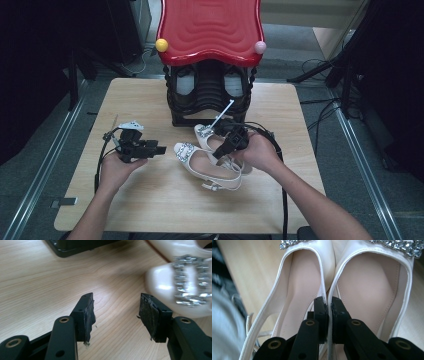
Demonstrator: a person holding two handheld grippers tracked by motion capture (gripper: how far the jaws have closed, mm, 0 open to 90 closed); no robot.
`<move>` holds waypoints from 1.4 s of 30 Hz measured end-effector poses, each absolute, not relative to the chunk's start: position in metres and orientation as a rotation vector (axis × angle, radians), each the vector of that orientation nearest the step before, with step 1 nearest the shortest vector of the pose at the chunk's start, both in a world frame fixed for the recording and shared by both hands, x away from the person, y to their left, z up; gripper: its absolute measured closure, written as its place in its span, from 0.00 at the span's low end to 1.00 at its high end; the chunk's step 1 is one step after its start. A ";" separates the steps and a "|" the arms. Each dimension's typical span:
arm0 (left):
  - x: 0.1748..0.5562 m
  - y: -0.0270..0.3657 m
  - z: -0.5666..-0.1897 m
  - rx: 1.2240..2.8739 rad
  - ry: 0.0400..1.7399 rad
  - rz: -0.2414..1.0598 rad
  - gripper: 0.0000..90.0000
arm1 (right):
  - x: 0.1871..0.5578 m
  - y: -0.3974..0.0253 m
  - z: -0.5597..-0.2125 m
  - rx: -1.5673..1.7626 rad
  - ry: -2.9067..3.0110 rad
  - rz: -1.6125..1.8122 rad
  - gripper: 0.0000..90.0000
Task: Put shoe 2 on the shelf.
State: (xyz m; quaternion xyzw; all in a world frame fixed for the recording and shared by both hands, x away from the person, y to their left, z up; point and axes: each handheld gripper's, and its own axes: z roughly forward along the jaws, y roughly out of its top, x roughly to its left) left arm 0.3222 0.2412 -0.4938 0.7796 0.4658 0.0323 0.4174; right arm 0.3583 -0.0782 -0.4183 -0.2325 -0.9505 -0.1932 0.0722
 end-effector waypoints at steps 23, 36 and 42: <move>0.304 0.280 -0.497 1.876 1.261 0.158 0.52 | 0.357 -0.065 -0.346 -0.277 -2.889 -0.634 0.96; 0.305 0.283 -0.497 1.851 1.252 0.150 0.51 | 0.354 -0.067 -0.267 -0.301 -2.882 -0.777 0.96; 0.306 0.281 -0.498 1.858 1.250 0.153 0.52 | 0.357 -0.067 -0.240 -0.321 -2.861 -0.877 0.96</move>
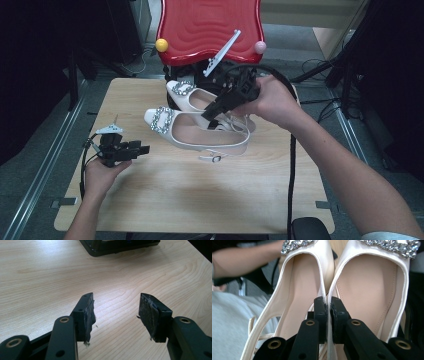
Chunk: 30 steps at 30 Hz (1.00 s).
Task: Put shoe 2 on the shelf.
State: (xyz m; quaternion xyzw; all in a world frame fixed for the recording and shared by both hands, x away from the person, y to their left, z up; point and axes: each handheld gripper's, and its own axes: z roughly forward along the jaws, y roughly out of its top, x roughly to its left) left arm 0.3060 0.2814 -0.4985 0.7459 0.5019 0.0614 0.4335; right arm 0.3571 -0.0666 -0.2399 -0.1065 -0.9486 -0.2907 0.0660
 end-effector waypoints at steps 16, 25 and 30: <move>0.314 0.274 -0.503 1.888 1.235 0.124 0.51 | 0.405 -0.090 -0.184 -0.765 -2.598 -1.314 0.96; 0.319 0.268 -0.505 1.894 1.220 0.125 0.51 | 0.431 -0.099 -0.165 -1.078 -2.523 -1.447 0.96; 0.323 0.265 -0.505 1.923 1.210 0.104 0.51 | 0.450 -0.104 -0.159 -1.218 -2.425 -1.527 0.96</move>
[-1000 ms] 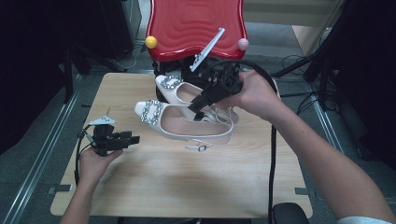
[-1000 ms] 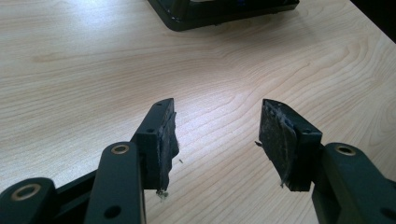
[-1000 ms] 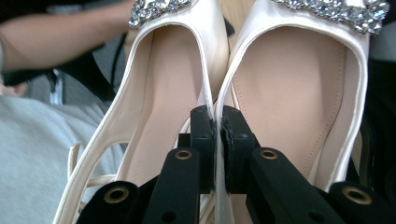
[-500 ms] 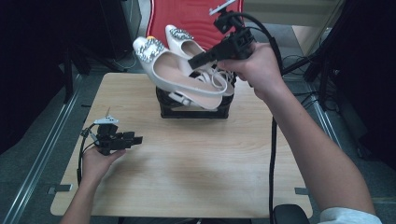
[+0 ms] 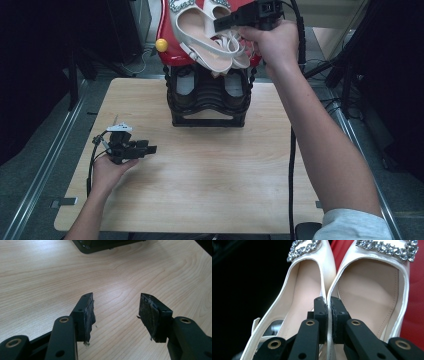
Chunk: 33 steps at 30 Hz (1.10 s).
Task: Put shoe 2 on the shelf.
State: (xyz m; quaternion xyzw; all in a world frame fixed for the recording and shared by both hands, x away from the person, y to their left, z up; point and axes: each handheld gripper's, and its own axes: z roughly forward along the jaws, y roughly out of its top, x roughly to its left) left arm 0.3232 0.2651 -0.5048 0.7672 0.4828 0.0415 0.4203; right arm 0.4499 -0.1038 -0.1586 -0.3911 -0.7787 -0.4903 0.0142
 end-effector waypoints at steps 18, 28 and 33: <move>0.331 0.256 -0.505 1.943 1.165 0.087 0.51 | 0.495 -0.104 -0.147 -1.565 -2.193 -1.680 0.96; 0.331 0.253 -0.504 1.938 1.149 0.084 0.51 | 0.511 -0.098 -0.147 -1.738 -2.111 -1.753 0.96; 0.331 0.254 -0.503 1.931 1.151 0.078 0.51 | 0.517 -0.089 -0.153 -1.790 -2.103 -1.758 0.96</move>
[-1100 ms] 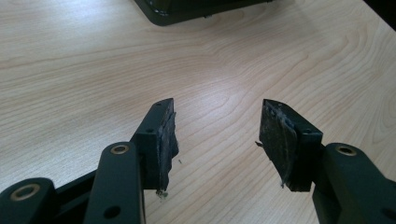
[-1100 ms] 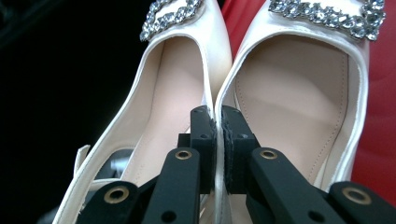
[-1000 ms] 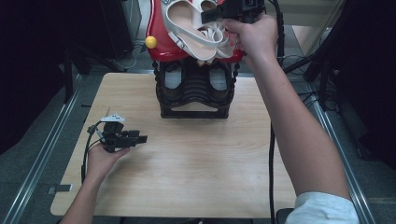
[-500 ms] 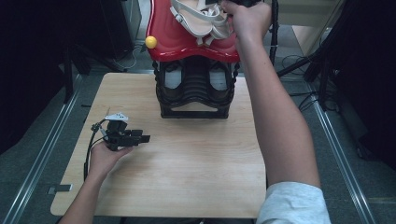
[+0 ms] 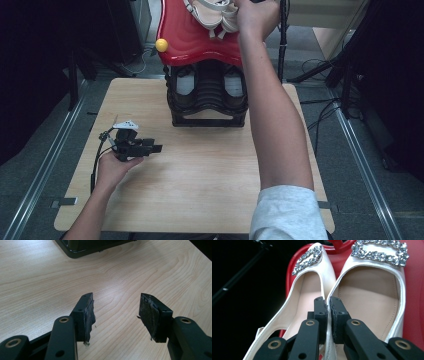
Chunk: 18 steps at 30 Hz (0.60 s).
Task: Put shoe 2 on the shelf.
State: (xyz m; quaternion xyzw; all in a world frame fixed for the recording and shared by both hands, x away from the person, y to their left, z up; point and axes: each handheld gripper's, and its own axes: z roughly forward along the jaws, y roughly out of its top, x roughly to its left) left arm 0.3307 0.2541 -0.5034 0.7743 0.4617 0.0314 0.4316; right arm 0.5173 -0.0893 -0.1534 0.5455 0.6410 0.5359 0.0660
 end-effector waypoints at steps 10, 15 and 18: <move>0.331 0.253 -0.504 1.928 1.150 0.080 0.51 | 0.517 -0.072 -0.162 1.621 1.900 1.565 0.96; 0.330 0.252 -0.504 1.931 1.148 0.083 0.51 | 0.514 -0.072 -0.169 1.614 1.895 1.578 0.96; 0.330 0.251 -0.504 1.933 1.147 0.076 0.51 | 0.512 -0.070 -0.173 1.598 1.903 1.561 0.96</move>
